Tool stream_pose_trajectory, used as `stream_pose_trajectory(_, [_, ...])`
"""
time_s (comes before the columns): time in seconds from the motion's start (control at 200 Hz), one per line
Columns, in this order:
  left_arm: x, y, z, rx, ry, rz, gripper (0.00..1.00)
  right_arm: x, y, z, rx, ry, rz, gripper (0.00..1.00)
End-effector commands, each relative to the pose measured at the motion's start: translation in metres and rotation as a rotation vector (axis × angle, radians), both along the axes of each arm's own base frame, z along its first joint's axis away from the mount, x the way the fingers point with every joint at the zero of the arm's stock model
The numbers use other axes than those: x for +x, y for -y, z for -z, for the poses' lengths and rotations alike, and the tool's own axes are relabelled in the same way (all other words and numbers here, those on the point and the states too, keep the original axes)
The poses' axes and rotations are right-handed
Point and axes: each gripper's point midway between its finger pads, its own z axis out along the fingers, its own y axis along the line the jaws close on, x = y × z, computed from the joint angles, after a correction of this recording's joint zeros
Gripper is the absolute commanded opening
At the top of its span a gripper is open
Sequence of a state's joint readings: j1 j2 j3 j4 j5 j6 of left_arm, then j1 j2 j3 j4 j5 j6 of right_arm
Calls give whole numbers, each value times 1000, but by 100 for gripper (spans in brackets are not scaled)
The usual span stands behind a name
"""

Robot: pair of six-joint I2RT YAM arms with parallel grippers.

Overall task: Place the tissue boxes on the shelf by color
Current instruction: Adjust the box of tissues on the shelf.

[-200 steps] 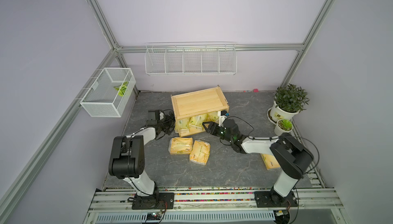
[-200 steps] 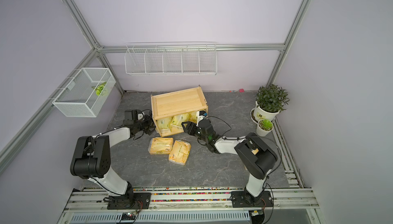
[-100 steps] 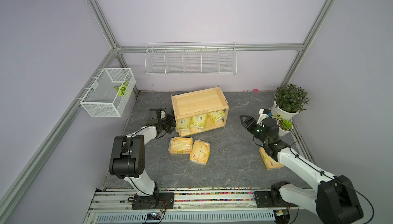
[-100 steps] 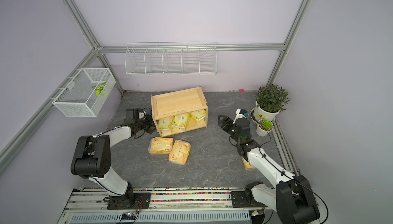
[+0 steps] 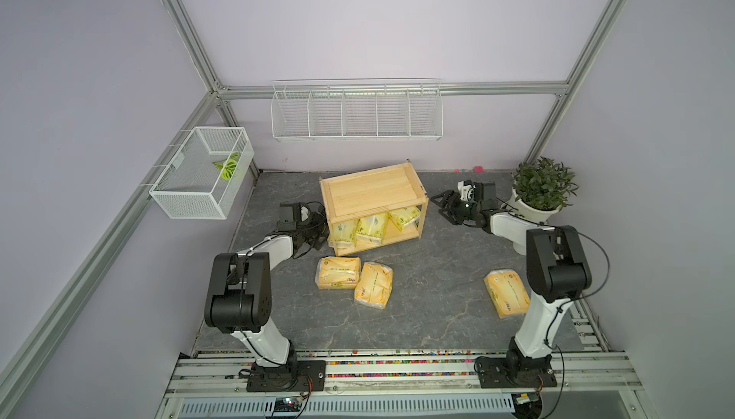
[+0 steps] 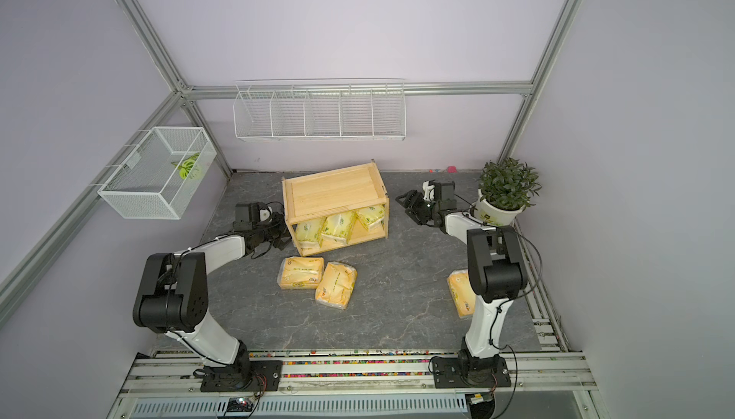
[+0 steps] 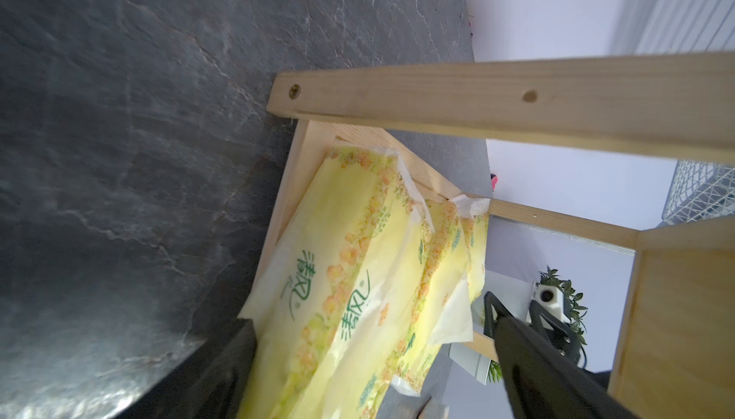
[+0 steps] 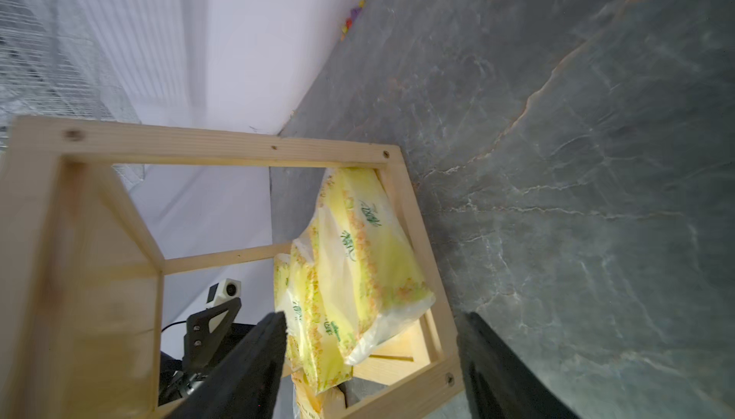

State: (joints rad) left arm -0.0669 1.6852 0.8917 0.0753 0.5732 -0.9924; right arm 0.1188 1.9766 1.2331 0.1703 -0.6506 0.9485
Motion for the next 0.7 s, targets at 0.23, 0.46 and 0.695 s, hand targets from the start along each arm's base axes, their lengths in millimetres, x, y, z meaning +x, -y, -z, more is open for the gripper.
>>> stream_pose_trajectory(0.23, [2, 3, 2, 18, 0, 13, 100, 21, -47, 9, 76, -35, -137, 72])
stream_pose_trajectory(0.46, [2, 4, 4, 18, -4, 16, 100, 17, -70, 13, 79, -47, -182, 71])
stream_pose_trajectory(0.695, [3, 6, 1, 13, 3, 27, 100, -12, -77, 13, 98, -47, -190, 71])
